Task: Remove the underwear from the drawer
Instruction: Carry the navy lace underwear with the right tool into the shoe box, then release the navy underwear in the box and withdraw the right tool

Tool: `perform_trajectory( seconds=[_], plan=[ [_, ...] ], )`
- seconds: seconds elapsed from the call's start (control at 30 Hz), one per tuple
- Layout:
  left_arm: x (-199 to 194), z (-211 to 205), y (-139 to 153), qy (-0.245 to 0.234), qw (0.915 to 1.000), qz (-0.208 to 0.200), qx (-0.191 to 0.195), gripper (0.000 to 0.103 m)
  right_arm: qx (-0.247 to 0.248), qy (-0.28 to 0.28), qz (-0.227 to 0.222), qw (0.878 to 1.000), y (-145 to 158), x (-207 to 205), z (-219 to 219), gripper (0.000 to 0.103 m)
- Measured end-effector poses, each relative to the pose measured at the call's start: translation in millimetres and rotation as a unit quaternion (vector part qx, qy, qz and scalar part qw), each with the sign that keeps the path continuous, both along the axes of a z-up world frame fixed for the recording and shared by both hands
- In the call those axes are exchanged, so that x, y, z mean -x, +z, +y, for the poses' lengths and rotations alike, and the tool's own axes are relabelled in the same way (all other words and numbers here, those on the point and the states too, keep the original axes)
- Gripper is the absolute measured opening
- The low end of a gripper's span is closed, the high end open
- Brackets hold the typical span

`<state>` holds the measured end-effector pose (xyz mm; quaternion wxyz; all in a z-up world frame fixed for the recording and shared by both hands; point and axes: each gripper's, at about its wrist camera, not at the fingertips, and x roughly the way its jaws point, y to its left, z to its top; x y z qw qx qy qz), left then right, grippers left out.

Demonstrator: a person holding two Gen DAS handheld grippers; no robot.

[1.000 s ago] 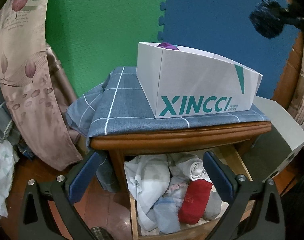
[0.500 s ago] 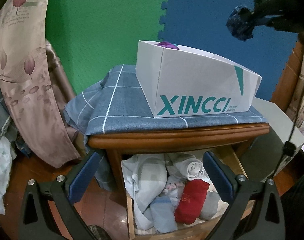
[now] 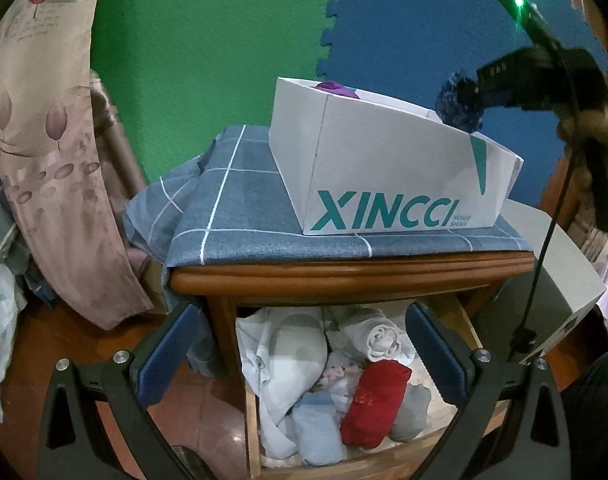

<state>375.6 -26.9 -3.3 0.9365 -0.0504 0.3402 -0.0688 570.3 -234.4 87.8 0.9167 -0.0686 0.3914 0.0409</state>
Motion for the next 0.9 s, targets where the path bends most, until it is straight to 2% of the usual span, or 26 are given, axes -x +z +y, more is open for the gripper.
perform_trajectory(
  seconds=[0.23,0.57,0.9],
  plan=[
    [-2,2,-2,0.005,0.9997,0.014,0.018,0.102,0.006,-0.003,0.008,1.0,-21,-11,-4,0.017],
    [-1,-4,-4,-0.003,0.9997,0.022,0.012,0.102,-0.01,-0.009,0.021,1.0,-61,-21,-10,0.017],
    [-3,-8,-7,-0.011,0.9994,0.032,0.011,0.102,-0.019,-0.01,0.026,0.999,-69,-30,-12,0.017]
  ],
)
